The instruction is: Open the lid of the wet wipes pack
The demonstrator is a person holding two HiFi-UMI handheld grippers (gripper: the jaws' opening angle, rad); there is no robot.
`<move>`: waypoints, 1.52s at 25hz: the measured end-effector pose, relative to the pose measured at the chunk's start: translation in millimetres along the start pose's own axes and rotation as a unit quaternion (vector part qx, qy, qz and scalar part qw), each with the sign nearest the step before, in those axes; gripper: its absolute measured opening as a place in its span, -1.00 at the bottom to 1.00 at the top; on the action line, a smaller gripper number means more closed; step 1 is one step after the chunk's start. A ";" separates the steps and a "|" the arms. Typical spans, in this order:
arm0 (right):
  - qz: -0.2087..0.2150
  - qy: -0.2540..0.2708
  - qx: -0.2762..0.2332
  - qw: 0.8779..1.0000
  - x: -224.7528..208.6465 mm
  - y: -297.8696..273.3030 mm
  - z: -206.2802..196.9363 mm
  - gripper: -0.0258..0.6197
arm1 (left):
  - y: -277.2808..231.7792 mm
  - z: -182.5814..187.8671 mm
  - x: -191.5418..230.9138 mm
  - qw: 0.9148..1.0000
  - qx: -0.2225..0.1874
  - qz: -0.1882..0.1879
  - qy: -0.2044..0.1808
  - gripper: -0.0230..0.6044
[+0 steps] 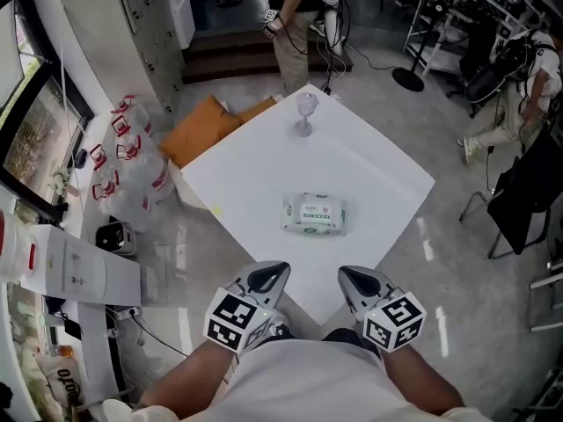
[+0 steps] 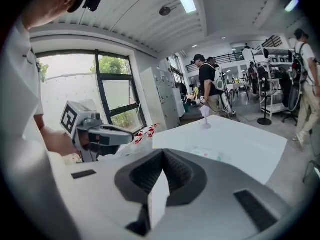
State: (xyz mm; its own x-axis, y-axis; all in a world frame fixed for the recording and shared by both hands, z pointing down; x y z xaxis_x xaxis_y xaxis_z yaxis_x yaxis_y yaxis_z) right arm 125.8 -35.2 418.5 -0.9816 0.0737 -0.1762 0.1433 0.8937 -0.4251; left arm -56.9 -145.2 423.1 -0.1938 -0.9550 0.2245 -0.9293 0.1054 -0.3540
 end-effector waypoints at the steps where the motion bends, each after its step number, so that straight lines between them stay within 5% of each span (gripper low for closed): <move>1: 0.000 -0.003 0.001 1.000 0.0 -3.1 1.4 -0.90 | -0.5 -0.2 3.1 1.000 0.001 0.000 0.003 -0.90; 23: 0.106 0.060 0.002 0.993 -65.2 -36.7 32.5 -0.90 | -45.0 12.5 -4.5 0.994 -0.016 0.100 0.050 -0.90; 38: 0.117 0.075 -0.014 0.990 -76.1 -38.3 40.8 -0.90 | -54.1 22.7 -8.1 0.993 -0.007 0.110 0.038 -0.90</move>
State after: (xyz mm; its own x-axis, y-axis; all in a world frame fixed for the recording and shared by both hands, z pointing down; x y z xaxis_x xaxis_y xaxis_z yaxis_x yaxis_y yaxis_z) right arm 200.2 -93.1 411.9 -0.9300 0.3426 -0.1327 0.3673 0.8566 -0.3623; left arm 2.1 -149.5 419.9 -0.4151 -0.8849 0.2110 -0.8662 0.3136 -0.3890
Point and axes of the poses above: the fingertips, and each gripper's own axes: y backward along the fingers, x to its left, z out of its top, the point moved 8 cm from there along y, backward along the fingers, and after that the axes turned 7 degrees about -z, right-handed, at the moved point
